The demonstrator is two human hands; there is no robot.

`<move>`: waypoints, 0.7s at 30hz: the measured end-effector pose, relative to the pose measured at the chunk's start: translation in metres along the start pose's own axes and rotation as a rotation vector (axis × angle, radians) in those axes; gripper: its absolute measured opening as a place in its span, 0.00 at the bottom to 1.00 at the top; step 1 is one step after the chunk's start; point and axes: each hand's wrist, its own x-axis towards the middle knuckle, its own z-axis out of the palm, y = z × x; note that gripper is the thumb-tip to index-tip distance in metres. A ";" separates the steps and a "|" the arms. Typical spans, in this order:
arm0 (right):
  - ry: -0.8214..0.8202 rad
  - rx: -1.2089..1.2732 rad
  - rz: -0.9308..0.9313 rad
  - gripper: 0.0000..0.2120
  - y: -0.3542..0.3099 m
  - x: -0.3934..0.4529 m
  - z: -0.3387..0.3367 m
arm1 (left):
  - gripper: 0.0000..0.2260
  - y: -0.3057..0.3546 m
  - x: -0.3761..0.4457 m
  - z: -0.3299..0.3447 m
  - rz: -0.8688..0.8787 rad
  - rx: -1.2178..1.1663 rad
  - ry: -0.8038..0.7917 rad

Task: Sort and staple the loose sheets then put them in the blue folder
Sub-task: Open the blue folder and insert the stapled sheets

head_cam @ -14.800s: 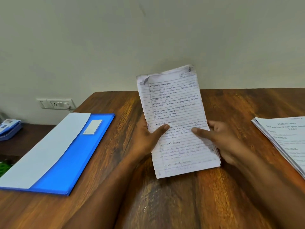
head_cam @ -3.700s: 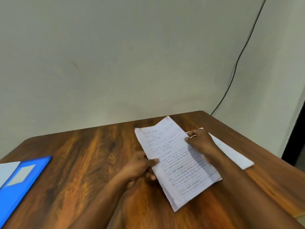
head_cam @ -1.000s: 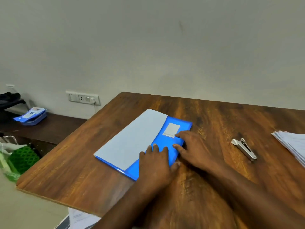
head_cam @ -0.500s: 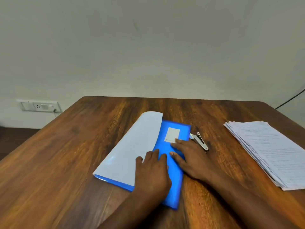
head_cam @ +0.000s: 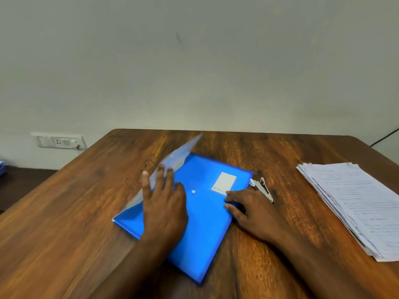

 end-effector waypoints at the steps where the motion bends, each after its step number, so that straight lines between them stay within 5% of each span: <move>1: 0.008 0.007 -0.005 0.16 0.002 -0.001 0.001 | 0.16 -0.009 0.006 -0.001 -0.038 0.031 0.001; 6: 0.048 0.035 -0.010 0.13 0.005 -0.002 0.005 | 0.31 -0.052 0.022 0.013 -0.201 0.120 -0.174; 11: 0.083 -0.015 -0.055 0.19 -0.004 -0.004 0.010 | 0.36 -0.053 0.022 0.034 -0.302 -0.160 -0.246; 13: 0.091 -0.033 -0.091 0.20 -0.009 -0.007 0.012 | 0.46 -0.048 0.025 0.037 -0.339 -0.172 -0.304; 15: 0.082 -0.042 -0.124 0.18 -0.013 -0.009 0.012 | 0.52 -0.051 0.033 0.039 -0.321 -0.168 -0.368; 21: 0.089 0.007 -0.203 0.17 -0.029 -0.012 0.004 | 0.51 -0.088 0.069 0.045 -0.158 -0.322 -0.509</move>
